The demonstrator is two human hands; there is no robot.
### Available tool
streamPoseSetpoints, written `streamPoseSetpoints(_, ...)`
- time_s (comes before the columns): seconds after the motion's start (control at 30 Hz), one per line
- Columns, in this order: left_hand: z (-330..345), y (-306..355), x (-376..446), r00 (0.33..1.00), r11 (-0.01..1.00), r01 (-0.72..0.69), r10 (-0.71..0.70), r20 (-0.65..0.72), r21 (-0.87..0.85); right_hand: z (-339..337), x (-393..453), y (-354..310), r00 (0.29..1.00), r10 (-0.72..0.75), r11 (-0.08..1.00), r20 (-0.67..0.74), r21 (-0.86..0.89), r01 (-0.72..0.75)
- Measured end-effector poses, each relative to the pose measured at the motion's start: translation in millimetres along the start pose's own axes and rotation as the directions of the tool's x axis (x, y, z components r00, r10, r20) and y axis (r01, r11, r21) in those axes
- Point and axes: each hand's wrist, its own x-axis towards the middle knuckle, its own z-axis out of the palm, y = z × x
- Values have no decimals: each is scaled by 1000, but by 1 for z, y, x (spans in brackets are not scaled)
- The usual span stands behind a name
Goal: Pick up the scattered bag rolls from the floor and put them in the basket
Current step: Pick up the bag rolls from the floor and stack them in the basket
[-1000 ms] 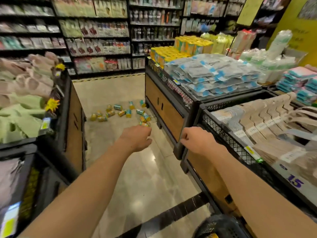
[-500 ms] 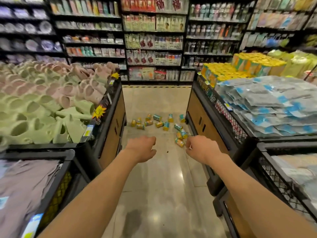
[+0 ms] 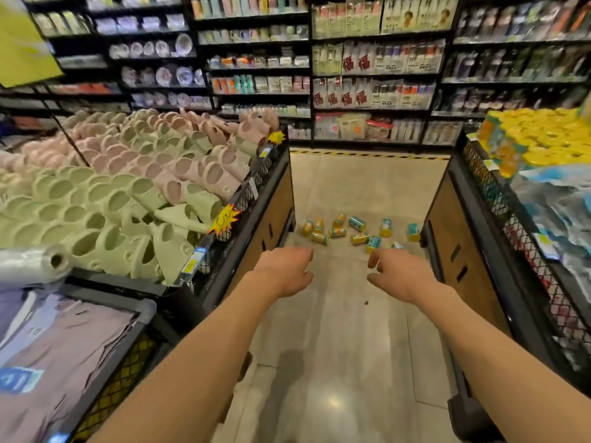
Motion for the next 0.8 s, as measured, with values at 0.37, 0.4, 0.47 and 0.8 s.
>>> streamPoseSetpoints(0.37, -18, -74, 171, 999, 999, -31, 32, -27, 30, 2, 178, -20, 999, -42, 997, 32, 61, 40)
streamPoseSetpoints(0.4, -19, -83, 188, 999, 999, -34, 35, -24, 32, -2, 194, -20, 999, -32, 998, 34, 63, 30)
streamPoseSetpoints(0.47, -23, -98, 220, 999, 999, -36, 36, -15, 34, -11, 225, -20, 999, -3, 998, 35, 60, 1)
streamPoseSetpoints(0.8, -44, -127, 363, 997, 996, -76, 75, -23, -37, -48, 354, 4, 999, 30, 998, -43, 57, -28)
